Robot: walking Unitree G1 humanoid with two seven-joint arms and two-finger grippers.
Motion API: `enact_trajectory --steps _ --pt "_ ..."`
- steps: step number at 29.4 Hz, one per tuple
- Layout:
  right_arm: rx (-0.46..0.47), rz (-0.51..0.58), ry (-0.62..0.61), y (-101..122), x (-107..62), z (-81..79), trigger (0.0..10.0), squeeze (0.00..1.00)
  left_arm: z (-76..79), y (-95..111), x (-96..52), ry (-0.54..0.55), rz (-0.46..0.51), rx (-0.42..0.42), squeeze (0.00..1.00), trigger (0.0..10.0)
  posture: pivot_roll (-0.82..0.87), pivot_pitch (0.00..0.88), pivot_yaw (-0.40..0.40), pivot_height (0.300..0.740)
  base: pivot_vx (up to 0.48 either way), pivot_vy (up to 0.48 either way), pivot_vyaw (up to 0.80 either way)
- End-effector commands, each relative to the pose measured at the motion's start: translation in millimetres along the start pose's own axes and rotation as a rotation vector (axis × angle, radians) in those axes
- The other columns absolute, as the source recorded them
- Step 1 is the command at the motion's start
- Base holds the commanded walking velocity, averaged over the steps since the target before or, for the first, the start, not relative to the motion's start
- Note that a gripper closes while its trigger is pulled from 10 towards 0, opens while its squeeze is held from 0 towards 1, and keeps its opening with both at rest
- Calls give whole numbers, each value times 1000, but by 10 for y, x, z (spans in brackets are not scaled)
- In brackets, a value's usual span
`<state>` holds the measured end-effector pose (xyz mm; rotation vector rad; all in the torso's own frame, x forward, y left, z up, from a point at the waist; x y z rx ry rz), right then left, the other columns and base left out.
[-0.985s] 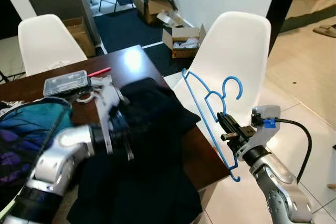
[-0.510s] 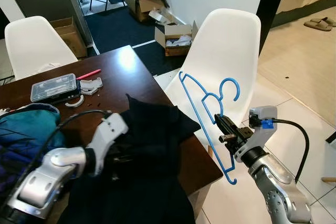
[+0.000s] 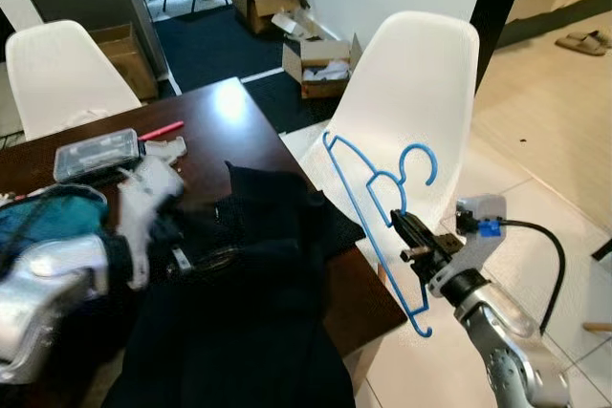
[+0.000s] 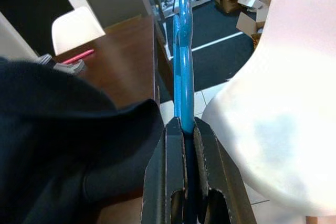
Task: Hang hanger
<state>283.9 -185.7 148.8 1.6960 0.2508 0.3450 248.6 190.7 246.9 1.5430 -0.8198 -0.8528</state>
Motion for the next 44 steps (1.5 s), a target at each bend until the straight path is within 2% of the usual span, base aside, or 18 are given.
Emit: enact_trajectory --steps 1,7,8,9,11,12,13,14,15,16,18,20,22,28,32,35,37,44 --pt "11 42 -4 63 -15 1 10000 0 119 229 -110 -111 100 8 1000 10000 20 177 70 740 0 0 0" --pt "40 83 -43 114 -29 55 10000 0 7 385 -191 -34 190 41 1000 10000 20 180 68 740 0 0 0" --pt "62 101 -59 132 -37 83 10000 0 -109 381 -162 74 186 76 1000 10000 24 182 67 740 0 0 544" --pt "62 101 -59 132 -37 83 10000 0 -109 381 -162 74 186 76 1000 10000 24 182 67 740 0 0 544" --pt "85 125 -78 162 -48 116 10000 0 -325 397 -96 277 195 108 1000 10000 25 183 65 740 0 0 800" --pt "85 125 -78 162 -48 116 10000 0 -325 397 -96 277 195 108 1000 10000 25 183 65 740 0 0 800" --pt "90 132 -79 170 -53 121 10000 0 -450 426 -81 407 205 123 0 10000 25 183 65 740 0 0 800" --pt "90 132 -79 170 -53 121 10000 0 -450 426 -81 407 205 123 0 10000 25 183 65 740 0 0 800" --pt "89 136 -75 179 -59 117 10000 0 -623 471 -80 632 200 201 0 10000 23 187 62 740 0 0 800" --pt "89 136 -75 179 -59 117 10000 0 -623 471 -80 632 200 201 0 10000 23 187 62 740 0 0 800" --pt "110 157 -80 200 -69 128 10000 0 -628 456 -51 731 160 319 0 10000 27 190 61 740 0 0 800" --pt "121 167 -83 209 -74 135 10000 0 -605 439 -28 740 141 362 0 10000 27 190 61 740 0 0 800" --pt "197 232 -98 274 -104 189 10000 0 -580 357 34 828 199 294 0 10000 32 192 60 740 0 0 800" --pt "259 322 -151 380 -164 312 10000 0 -328 103 383 796 193 216 0 10000 41 194 64 740 0 0 784" --pt "186 334 -158 464 -166 335 10000 0 -248 31 464 780 185 198 0 10000 42 193 66 740 0 0 775" --pt "72 340 -157 616 -134 353 10000 0 -234 -10 491 781 189 188 0 10000 47 193 65 740 0 0 769" --pt "-98 355 -165 884 -65 367 10000 0 -246 -18 472 783 195 193 0 10000 47 192 64 740 0 0 319" --pt "-171 465 -105 1332 38 222 10000 0 -274 63 413 791 214 228 0 10000 49 188 55 740 0 0 0"
Point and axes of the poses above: a point about 5 cm out from each wrist's last joint towards the gripper, its own x axis pointing out of the wrist towards the gripper, its own y axis along the axis of the wrist's last joint, z = x × y, the point moved 1 cm from there along x, pointing out of the wrist towards the gripper, and after that the axes turned 4 degrees about -x, right-handed, at the moved point
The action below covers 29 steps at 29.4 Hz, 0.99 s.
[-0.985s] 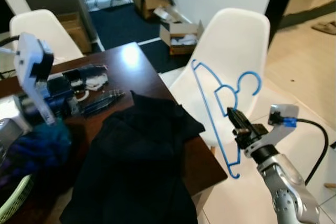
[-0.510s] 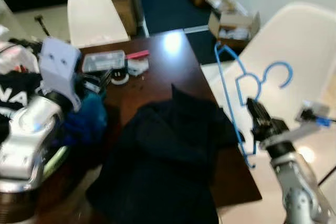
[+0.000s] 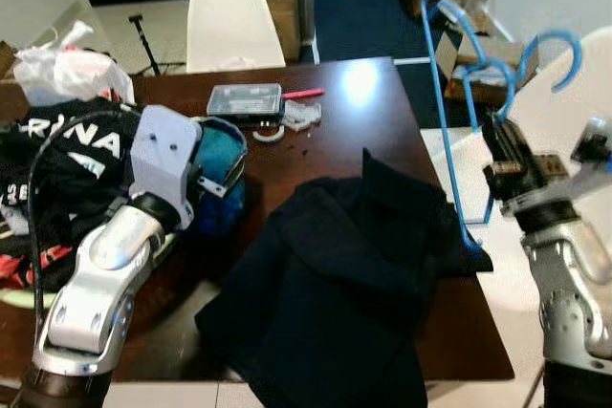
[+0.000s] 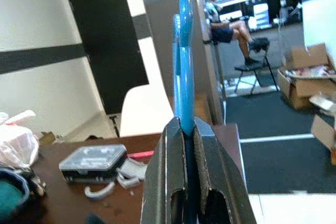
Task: Hang hanger
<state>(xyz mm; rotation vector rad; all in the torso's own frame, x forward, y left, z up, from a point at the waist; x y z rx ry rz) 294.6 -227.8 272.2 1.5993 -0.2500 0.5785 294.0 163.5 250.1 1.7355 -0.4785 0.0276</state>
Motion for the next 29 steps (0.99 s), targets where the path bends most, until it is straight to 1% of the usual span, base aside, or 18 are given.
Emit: enact_trajectory --steps 1,2,5,8,9,10,11,13,14,16,17,18,19,21,22,23,28,29 --pt "-3 19 60 111 50 -100 10000 0 -58 52 -23 7 15 49 0 10000 50 187 51 740 0 0 0" --pt "-10 12 97 131 74 -160 10000 0 -82 73 -29 12 19 72 0 10000 50 187 51 740 0 0 0" --pt "-44 -25 149 104 89 -248 10000 0 -146 88 -41 42 20 102 0 10000 50 187 47 740 0 0 0" --pt "-43 -64 181 56 81 -298 10000 0 -202 87 -57 77 16 120 0 10000 51 187 44 740 0 0 0" --pt "-23 -199 252 -101 47 -384 10000 0 -261 84 -80 118 10 141 0 10000 51 185 42 740 0 0 0" --pt "-23 -199 252 -101 47 -384 10000 0 -261 84 -80 118 10 141 0 10000 51 185 42 740 0 0 0" --pt "-83 -345 328 -289 -38 -452 10000 0 -325 85 -108 167 4 161 0 10000 54 185 39 740 0 0 0" --pt "-83 -345 328 -289 -38 -452 10000 0 -325 85 -108 167 4 161 0 10000 54 185 39 740 0 0 0" --pt "-92 -436 364 -415 -124 -486 10000 0 -383 92 -139 209 1 186 0 10000 55 185 36 740 0 0 0" --pt "-92 -436 364 -415 -124 -486 10000 0 -383 92 -139 209 1 186 0 10000 55 185 36 740 0 0 0" --pt "-96 -493 355 -515 -173 -482 10000 0 -433 96 -169 238 -4 210 0 10000 55 185 33 740 0 0 800" --pt "-96 -493 355 -515 -173 -482 10000 0 -433 96 -169 238 -4 210 0 10000 55 185 33 740 0 0 800" --pt "-85 -518 335 -605 -208 -490 10000 0 -466 101 -199 258 -8 227 0 10000 56 181 33 740 0 0 800" --pt "-85 -518 335 -605 -208 -490 10000 0 -466 101 -199 258 -8 227 0 10000 56 181 33 740 0 0 800" --pt "-57 -573 297 -814 -304 -504 10000 0 -468 176 -260 303 9 279 0 10000 59 179 31 740 0 0 800" --pt "-53 -595 290 -884 -346 -509 10000 0 -459 212 -280 320 20 302 0 10000 59 179 31 740 0 0 800" --pt "-73 -649 277 -1019 -441 -496 10000 0 -477 299 -309 371 44 356 0 10000 64 181 29 740 0 0 800" --pt "-59 -670 260 -1085 -486 -505 10000 0 -551 344 -327 419 50 380 0 10000 71 190 27 740 0 0 800"
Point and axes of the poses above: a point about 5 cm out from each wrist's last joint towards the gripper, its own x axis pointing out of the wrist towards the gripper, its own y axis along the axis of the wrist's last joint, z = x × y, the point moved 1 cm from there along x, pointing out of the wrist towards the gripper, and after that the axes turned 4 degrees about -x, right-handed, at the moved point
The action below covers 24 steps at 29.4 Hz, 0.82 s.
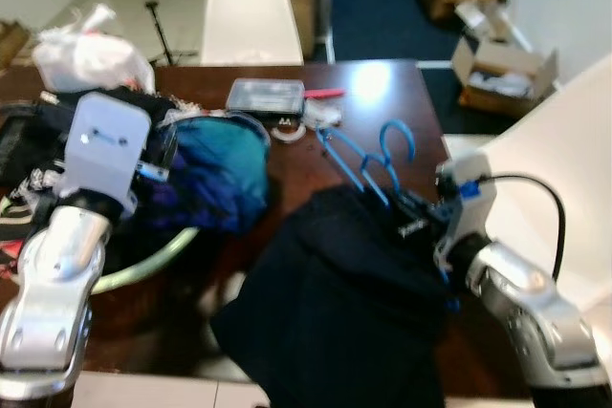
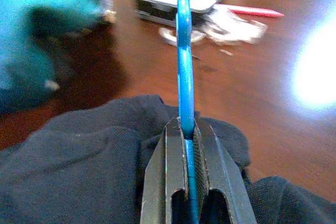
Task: Hang hanger
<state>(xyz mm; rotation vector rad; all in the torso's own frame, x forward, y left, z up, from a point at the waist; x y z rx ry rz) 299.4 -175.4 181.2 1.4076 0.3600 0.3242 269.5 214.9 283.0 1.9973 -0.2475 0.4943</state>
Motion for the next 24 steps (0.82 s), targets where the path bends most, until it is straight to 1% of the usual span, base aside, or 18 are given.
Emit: enact_trajectory --steps 1,2,4,5,7,9,11,13,15,16,18,20,23,24 --pt "54 -113 5 -307 -13 -80 10000 0 -129 19 -7 72 -3 50 0 10000 71 190 27 740 0 0 800" --pt "54 -113 5 -307 -13 -80 10000 0 -129 19 -7 72 -3 50 0 10000 71 190 27 740 0 0 800" --pt "73 -140 -8 -404 -16 -113 10000 0 -203 -26 -17 94 -23 95 0 10000 74 190 27 740 0 0 800" --pt "71 -144 -14 -422 -16 -119 10000 0 -199 -85 -35 75 -49 110 0 10000 74 193 30 740 0 0 800" --pt "105 -124 -41 -417 -11 -85 10000 0 -165 -181 -74 30 -94 136 0 10000 73 193 32 740 0 0 0" --pt "119 -116 -50 -414 -9 -70 10000 0 -151 -204 -87 16 -106 140 0 10000 73 193 32 740 0 0 0" --pt "121 -99 -53 -408 -5 -57 10000 0 -75 -250 -127 -42 -124 165 0 10000 74 196 32 740 0 0 0" --pt "118 -96 -52 -408 -4 -57 10000 0 -57 -260 -137 -55 -128 173 0 10000 74 196 32 740 0 0 0" --pt "121 -79 -66 -401 -5 -50 10000 0 -36 -303 -176 -98 -132 229 0 10000 77 198 34 740 0 0 0" --pt "121 -79 -66 -401 -5 -50 10000 0 -36 -303 -176 -98 -132 229 0 10000 77 198 34 740 0 0 0" --pt "125 -65 -77 -388 -4 -41 10000 0 -72 -348 -187 -127 -122 294 0 10000 79 199 34 740 0 0 0" --pt "125 -59 -76 -381 -1 -42 10000 0 -116 -378 -169 -149 -109 332 0 10000 79 199 34 740 0 0 0" --pt "125 -57 -76 -381 0 -43 10000 0 -125 -384 -166 -155 -107 339 0 10000 79 199 34 740 0 0 0" --pt "126 -56 -76 -380 4 -46 10000 0 -158 -414 -135 -170 -105 340 0 10000 73 198 32 740 0 0 0"
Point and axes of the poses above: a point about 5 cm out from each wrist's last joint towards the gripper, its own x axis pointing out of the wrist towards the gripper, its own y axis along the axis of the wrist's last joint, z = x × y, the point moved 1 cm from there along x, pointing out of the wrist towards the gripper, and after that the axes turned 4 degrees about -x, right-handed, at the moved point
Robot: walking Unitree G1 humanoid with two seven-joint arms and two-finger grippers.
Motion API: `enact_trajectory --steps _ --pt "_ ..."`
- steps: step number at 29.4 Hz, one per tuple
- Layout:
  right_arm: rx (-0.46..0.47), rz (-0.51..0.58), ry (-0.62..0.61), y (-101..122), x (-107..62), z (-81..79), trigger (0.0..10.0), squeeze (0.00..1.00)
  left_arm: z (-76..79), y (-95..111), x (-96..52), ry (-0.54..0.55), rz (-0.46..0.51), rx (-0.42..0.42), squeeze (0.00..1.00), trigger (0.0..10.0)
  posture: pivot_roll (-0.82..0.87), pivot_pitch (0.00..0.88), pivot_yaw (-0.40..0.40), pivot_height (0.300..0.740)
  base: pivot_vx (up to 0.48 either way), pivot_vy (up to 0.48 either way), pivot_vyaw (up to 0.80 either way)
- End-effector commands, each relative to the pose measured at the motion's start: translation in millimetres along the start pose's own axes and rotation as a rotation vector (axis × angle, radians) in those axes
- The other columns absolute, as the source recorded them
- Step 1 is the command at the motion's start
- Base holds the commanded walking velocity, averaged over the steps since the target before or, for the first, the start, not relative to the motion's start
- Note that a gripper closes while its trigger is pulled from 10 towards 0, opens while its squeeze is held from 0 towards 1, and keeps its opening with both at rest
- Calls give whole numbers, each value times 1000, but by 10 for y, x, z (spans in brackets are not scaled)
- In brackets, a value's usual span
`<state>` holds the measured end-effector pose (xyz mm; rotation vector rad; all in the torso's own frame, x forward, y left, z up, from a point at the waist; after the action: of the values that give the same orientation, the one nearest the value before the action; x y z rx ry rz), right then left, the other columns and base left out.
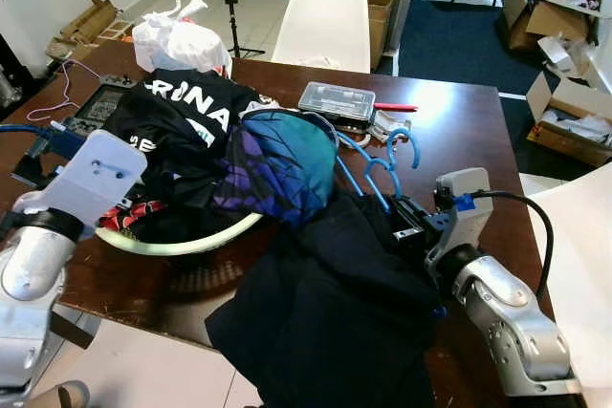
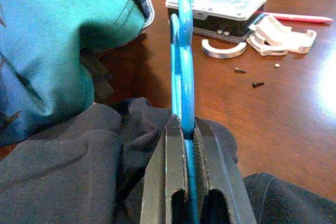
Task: Hang hanger
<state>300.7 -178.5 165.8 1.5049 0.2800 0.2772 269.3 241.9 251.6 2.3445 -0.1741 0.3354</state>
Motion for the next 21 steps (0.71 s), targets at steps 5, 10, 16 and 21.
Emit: enact_trajectory --steps 5,10,16,21 --pt "41 -83 7 -223 -4 -47 10000 0 -74 -254 102 -110 -44 -61 0 10000 66 196 33 740 0 0 0" --pt "40 -79 3 -223 -5 -45 10000 0 -102 -333 151 -133 -65 -97 0 10000 57 195 38 740 0 0 0" --pt "42 -70 -6 -219 -12 -34 10000 0 -151 -383 205 -124 -55 -39 0 10000 55 195 37 740 0 0 0" --pt "41 -68 -8 -218 -8 -28 10000 0 -196 -337 272 -112 -11 -34 0 10000 50 193 36 740 0 0 0"
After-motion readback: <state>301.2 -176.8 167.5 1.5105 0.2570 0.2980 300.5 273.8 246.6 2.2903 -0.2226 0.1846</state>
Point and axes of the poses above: a point about 5 cm out from each wrist's last joint towards the gripper, its own x axis pointing out of the wrist towards the gripper, its own y axis along the axis of the wrist's last joint, z = x × y, the point moved 1 cm from there along x, pointing out of the wrist towards the gripper, and after that the axes turned 4 degrees about -x, right-handed, at the moved point
